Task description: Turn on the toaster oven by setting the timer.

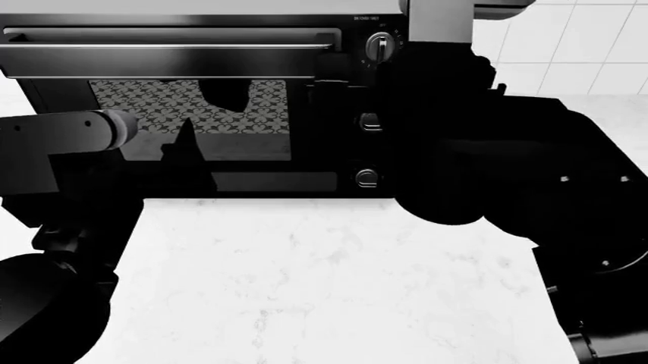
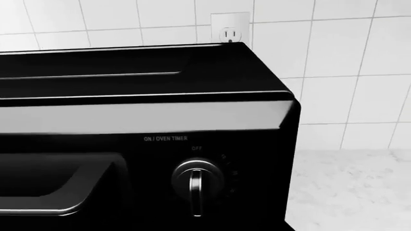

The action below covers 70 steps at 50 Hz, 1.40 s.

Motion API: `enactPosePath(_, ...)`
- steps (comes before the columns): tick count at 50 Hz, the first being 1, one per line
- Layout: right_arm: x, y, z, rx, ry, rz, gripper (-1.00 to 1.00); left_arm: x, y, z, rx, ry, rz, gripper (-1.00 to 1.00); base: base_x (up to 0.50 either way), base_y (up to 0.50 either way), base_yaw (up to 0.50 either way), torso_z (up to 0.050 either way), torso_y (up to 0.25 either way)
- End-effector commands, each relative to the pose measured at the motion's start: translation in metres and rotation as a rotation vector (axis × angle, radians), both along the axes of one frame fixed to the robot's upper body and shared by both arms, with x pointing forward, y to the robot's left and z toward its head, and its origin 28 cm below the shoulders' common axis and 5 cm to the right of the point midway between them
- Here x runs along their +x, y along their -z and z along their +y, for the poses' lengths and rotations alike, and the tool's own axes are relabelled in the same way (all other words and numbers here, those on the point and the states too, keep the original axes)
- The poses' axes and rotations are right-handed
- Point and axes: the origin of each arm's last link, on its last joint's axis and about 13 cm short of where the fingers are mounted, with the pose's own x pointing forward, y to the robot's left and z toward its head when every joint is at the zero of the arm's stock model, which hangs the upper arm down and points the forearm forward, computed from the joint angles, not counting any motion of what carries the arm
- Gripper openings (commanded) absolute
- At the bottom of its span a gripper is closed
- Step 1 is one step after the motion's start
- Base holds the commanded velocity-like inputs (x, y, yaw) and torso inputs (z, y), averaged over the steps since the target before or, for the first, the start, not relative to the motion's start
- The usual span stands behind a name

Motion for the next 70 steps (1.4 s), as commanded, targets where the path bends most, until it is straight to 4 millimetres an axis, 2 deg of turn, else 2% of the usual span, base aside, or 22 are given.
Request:
enactPosePath(1, 0.003, 0.0, 0.0, 0.002, 0.01, -0.007, 1.0, 0.001, 0.0, 0.0, 0.0, -0.001, -0.001, 1.0, 0.0, 0.0, 0.0, 0.0, 0.0)
enactPosePath(70, 0.019, 0.009, 0.005, 0.001, 0.007, 0.023, 1.0, -0.002, 0.0, 0.001, -0.003, -0.004, 0.0, 1.0, 0.0, 0.0, 0.0, 0.0, 0.0)
